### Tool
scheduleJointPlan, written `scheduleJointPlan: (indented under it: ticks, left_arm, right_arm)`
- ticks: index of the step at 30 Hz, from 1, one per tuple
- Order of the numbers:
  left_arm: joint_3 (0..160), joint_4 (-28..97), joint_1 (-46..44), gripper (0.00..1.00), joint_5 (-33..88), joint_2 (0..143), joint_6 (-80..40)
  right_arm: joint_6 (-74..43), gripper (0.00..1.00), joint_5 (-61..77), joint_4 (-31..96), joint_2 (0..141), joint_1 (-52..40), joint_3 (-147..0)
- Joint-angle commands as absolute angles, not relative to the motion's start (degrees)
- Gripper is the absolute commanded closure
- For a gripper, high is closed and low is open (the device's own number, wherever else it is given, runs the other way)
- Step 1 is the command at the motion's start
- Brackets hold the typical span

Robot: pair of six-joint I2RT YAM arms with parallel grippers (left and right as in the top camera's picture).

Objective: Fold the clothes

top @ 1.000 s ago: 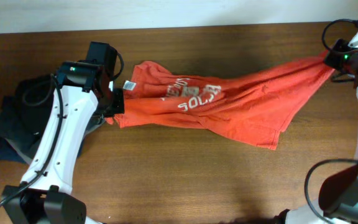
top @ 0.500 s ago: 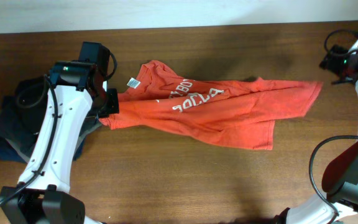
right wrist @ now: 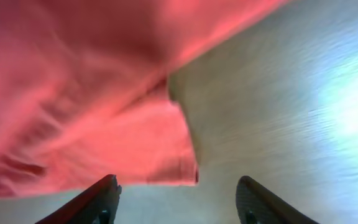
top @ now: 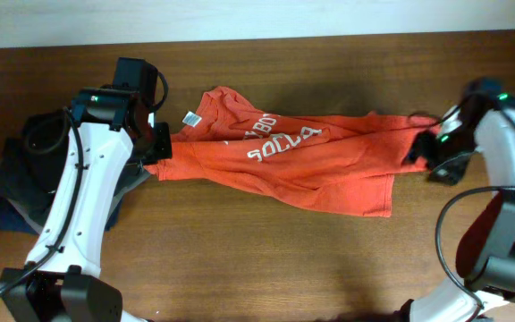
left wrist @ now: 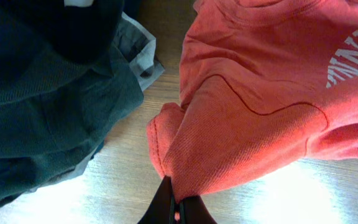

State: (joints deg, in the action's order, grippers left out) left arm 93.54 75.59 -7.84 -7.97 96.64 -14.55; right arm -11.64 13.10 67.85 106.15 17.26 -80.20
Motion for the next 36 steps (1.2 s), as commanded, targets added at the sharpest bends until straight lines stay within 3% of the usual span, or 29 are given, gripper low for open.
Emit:
scheduleJointPlan:
  ticks: [1,7,11,15,18,23,24,36]
  left_arm:
    - [94.0,75.5,-7.5,1.0,-8.4,95.5,-13.5]
    - [94.0,75.4,-7.5,0.99,-8.4,95.5,-13.1]
    - [94.0,75.3,-7.5,0.99,-8.4,95.5,-13.1]
    - [94.0,75.3,-7.5,0.99,-8.4,95.5,-13.1]
    - [94.0,75.4,-7.5,0.99,-8.4,95.5,-13.1]
    - [94.0,75.6,-7.5,0.99,-8.4,95.5,-13.1]
    - [94.0,75.6,-7.5,0.99,-8.4,95.5,-13.1]
    - [104.3,79.2,-7.4,1.0,-8.4,90.1,-12.8]
  right_arm:
    - [-12.6,0.37,14.4,66.6,106.2,15.1,-73.9]
    - [-14.3,0.33,16.1,62.9,106.2,13.7,-64.7]
    - [-15.7,0.39,19.9,57.1,106.2,13.0,-59.2]
    - [-16.6,0.56,20.1,52.2,106.1,13.0,-58.3]
    - [-16.6,0.63,21.0,51.3,106.1,13.0,-59.1]
    - [-16.2,0.94,20.8,53.1,105.8,13.4,-61.6]
    - [-15.3,0.96,20.8,54.1,105.5,13.5,-62.5]
    - [-11.7,0.96,16.1,72.6,87.7,23.0,-94.9]
